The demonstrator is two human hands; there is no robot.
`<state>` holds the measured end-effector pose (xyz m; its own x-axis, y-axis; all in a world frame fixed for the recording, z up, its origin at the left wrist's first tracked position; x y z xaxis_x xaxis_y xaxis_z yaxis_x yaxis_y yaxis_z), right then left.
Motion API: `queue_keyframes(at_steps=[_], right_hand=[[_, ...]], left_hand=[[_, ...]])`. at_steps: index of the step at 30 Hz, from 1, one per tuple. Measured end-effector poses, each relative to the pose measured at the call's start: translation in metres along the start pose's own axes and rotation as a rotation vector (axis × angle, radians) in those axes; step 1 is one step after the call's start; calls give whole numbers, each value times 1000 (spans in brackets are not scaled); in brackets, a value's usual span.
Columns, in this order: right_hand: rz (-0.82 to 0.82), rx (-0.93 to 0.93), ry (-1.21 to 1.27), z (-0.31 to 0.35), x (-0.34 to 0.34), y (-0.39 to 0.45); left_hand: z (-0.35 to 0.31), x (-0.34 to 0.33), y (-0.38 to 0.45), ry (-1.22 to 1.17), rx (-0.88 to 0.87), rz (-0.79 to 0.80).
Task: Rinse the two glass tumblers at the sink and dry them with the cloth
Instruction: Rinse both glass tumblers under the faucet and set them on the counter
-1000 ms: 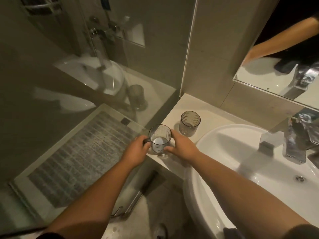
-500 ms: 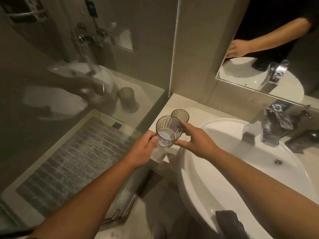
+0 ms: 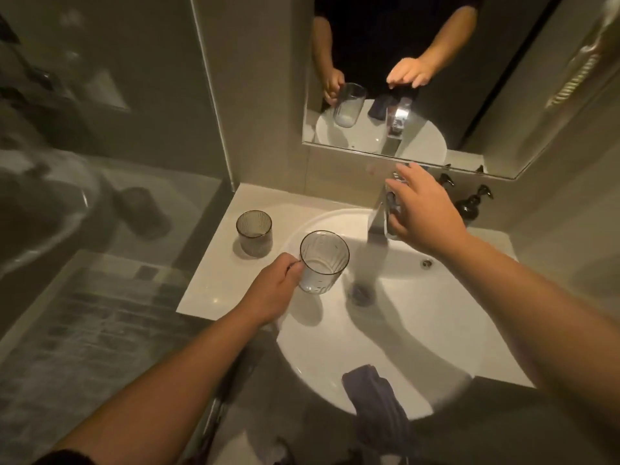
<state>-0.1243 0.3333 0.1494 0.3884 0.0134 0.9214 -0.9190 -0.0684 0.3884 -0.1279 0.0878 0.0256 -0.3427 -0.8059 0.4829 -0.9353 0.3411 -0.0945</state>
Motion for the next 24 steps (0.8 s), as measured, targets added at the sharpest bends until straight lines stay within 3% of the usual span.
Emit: queue_keyframes(at_steps=[3,8,24], right_hand=[[135,-7,-94,-26,-12,3],[320,-99,-39,-53,-33,0],[269,-26,-51,-66,-43,28]], left_hand=[[-8,-24,6,7,2,31],[-20,-54,14,12,-2,65],[-21,-115,40,-16,14,129]])
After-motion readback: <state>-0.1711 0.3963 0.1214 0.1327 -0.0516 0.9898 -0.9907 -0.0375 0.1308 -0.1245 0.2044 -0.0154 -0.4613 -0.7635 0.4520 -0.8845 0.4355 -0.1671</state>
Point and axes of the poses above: each hand's wrist, its own y-axis towards the middle knuckle, its own x-axis out of the back of the hand, z = x × y, the point moved 7 cm from there along y, towards the middle knuckle, and after that the axes turned 6 degrees about -z, right-handed, at the moved point
